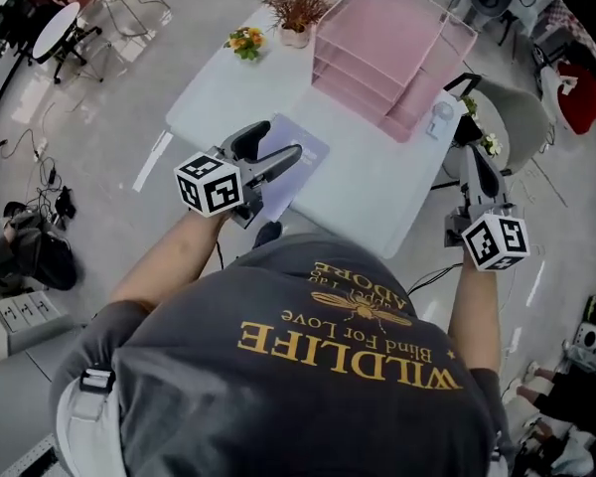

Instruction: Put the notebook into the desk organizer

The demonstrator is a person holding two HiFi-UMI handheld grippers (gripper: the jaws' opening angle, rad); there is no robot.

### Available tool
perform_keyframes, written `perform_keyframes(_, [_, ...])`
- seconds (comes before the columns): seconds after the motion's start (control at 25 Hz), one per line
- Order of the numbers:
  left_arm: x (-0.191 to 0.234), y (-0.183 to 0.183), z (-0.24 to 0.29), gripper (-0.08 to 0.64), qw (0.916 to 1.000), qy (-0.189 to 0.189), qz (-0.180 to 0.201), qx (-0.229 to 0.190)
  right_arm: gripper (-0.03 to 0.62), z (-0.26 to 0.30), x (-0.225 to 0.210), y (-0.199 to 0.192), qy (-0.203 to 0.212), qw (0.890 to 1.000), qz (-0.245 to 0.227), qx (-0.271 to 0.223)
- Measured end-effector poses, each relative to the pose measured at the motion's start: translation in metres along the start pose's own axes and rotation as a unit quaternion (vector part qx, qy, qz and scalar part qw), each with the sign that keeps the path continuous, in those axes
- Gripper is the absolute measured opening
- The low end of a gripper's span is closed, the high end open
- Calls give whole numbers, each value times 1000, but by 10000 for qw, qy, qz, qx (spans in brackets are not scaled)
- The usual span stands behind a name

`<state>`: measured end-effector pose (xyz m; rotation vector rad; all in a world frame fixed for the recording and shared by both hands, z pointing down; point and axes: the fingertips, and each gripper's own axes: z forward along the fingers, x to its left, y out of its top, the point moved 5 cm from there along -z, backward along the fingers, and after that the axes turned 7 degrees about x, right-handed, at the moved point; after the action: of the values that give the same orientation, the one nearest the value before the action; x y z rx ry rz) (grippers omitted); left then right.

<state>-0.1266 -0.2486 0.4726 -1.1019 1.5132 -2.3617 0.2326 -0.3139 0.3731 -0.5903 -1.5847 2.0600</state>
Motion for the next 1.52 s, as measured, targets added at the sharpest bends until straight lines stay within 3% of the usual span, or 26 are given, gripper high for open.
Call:
perform_keyframes(0.2, [51,-79,-50,408,9909,835,-1038,200,0,30,22,-7,381,9990,-95,191])
perform_keyframes(0.32, [71,-127,-72,408,9784,1216,-1633,350,0,44,33,-10,531,9980,-130,314])
perform_keyframes(0.52, [101,-189,-91,408,9560,1683,-2305,676,0,56,48,-16,621,9968,-194,465])
perform_keyframes(0.64, [115,-211,-93,408,9388,1665,-2961,571,0,58,54,-18,635,9963,-216,542])
perform_keyframes(0.84, [131,-231,-75,408,9129,1281,-3840,530,0,58,60,-24,618,9956,-241,661])
perform_keyframes(0.96, [136,-230,-60,408,9062,1059,-4066,487,0,57,61,-28,608,9952,-253,729])
perform_keyframes(1.08, [142,-230,-52,381,8992,1087,-4196,603,0,54,63,-31,591,9951,-259,755])
perform_keyframes(1.24, [150,-239,-54,196,8933,1453,-4128,1022,0,48,63,-31,550,9951,-274,779])
perform_keyframes(1.52, [143,-223,-62,56,8856,1460,-4271,1097,0,40,60,-30,505,9956,-267,741])
